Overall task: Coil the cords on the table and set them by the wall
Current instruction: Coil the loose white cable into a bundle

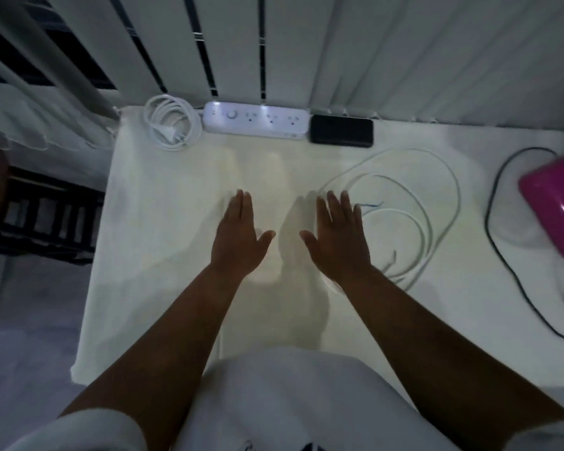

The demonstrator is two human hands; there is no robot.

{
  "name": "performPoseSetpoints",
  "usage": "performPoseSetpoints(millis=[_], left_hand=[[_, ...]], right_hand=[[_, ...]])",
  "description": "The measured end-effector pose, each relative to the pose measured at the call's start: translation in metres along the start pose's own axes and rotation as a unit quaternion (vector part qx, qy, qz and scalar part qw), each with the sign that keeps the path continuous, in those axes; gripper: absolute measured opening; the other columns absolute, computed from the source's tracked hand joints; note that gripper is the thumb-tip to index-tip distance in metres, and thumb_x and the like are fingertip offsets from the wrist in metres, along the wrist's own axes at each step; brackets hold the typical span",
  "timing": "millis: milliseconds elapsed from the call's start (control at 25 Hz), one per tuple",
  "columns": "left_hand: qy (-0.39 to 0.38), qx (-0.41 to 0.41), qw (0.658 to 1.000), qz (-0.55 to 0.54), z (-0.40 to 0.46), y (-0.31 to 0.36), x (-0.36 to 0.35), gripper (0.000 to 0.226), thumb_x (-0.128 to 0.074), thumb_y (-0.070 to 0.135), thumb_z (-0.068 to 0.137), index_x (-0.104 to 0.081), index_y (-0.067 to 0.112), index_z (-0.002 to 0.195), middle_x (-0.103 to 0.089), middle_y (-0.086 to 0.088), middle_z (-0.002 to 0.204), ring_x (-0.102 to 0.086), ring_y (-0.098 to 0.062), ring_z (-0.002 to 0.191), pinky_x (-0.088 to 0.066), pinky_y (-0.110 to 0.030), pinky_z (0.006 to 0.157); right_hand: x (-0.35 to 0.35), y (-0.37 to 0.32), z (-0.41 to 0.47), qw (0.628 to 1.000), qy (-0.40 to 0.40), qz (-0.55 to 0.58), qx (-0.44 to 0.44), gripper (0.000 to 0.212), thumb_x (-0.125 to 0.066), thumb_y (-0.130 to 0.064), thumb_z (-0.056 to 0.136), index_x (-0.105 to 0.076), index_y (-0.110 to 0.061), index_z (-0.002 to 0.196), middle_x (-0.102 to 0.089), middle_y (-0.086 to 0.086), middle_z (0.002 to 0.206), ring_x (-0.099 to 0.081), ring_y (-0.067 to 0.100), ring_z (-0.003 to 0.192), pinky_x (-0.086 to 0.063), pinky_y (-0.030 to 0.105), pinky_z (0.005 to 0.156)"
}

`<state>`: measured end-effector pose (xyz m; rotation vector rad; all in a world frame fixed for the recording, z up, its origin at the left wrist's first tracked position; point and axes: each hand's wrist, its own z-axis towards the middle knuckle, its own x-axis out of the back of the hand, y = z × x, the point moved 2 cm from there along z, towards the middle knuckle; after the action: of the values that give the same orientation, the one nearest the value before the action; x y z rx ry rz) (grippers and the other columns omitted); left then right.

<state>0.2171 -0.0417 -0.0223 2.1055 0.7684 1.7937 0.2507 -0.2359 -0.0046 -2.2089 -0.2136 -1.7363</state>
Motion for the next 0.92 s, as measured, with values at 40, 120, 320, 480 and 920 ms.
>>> performPoseSetpoints(millis=[40, 120, 320, 480, 920], left_hand=[[-0.024, -0.020, 1.000, 0.004, -0.007, 0.013, -0.010, 0.086, -0.062, 0.038, 0.088, -0.014, 0.003, 0.150, -0.015, -0.017, 0.159, -0.011, -0.027, 0.148, -0.017, -0.038, 0.119], [-0.068, -0.086, 0.994, 0.031, -0.018, 0.039, -0.030, 0.075, -0.058, 0.038, 0.090, -0.023, 0.008, 0.149, -0.023, -0.016, 0.157, -0.018, -0.028, 0.146, -0.021, -0.041, 0.117], [-0.105, -0.226, 0.963, 0.106, -0.041, 0.093, -0.063, 0.041, -0.064, 0.026, 0.081, -0.064, 0.018, 0.122, -0.053, -0.013, 0.134, -0.050, -0.036, 0.113, -0.045, -0.044, 0.094], [-0.079, -0.156, 0.980, 0.095, -0.045, 0.102, -0.076, 0.026, -0.067, 0.024, 0.080, -0.069, 0.022, 0.105, -0.055, -0.007, 0.114, -0.052, -0.030, 0.100, -0.048, -0.041, 0.086], [-0.067, 0.118, 0.989, 0.053, -0.050, 0.133, -0.091, 0.037, -0.057, 0.012, 0.078, -0.045, 0.023, 0.112, -0.055, -0.007, 0.105, -0.060, -0.030, 0.094, -0.048, -0.038, 0.075]], right_hand=[[-0.003, 0.012, -0.022, 1.000, 0.005, 0.006, -0.017, 0.071, -0.050, -0.046, 0.095, -0.032, -0.004, 0.150, -0.029, 0.022, 0.159, -0.017, 0.044, 0.149, -0.016, 0.059, 0.119], [-0.010, 0.037, -0.061, 0.998, 0.007, 0.016, -0.059, 0.067, -0.059, -0.039, 0.091, -0.041, -0.004, 0.146, -0.036, 0.022, 0.155, -0.024, 0.046, 0.146, -0.023, 0.060, 0.117], [-0.017, 0.084, -0.123, 0.996, -0.007, 0.043, -0.074, 0.048, -0.065, -0.021, 0.083, -0.060, -0.014, 0.131, -0.054, 0.012, 0.141, -0.042, 0.039, 0.138, -0.043, 0.050, 0.105], [-0.013, 0.111, -0.136, 0.998, 0.043, 0.031, -0.033, 0.027, -0.070, -0.014, 0.079, -0.072, -0.018, 0.105, -0.070, 0.007, 0.104, -0.061, 0.039, 0.107, -0.052, 0.042, 0.080], [0.002, 0.151, -0.120, 0.996, 0.050, -0.053, 0.041, 0.012, -0.074, -0.017, 0.075, -0.073, -0.021, 0.086, -0.064, 0.003, 0.071, -0.061, 0.030, 0.066, -0.042, 0.036, 0.060]])
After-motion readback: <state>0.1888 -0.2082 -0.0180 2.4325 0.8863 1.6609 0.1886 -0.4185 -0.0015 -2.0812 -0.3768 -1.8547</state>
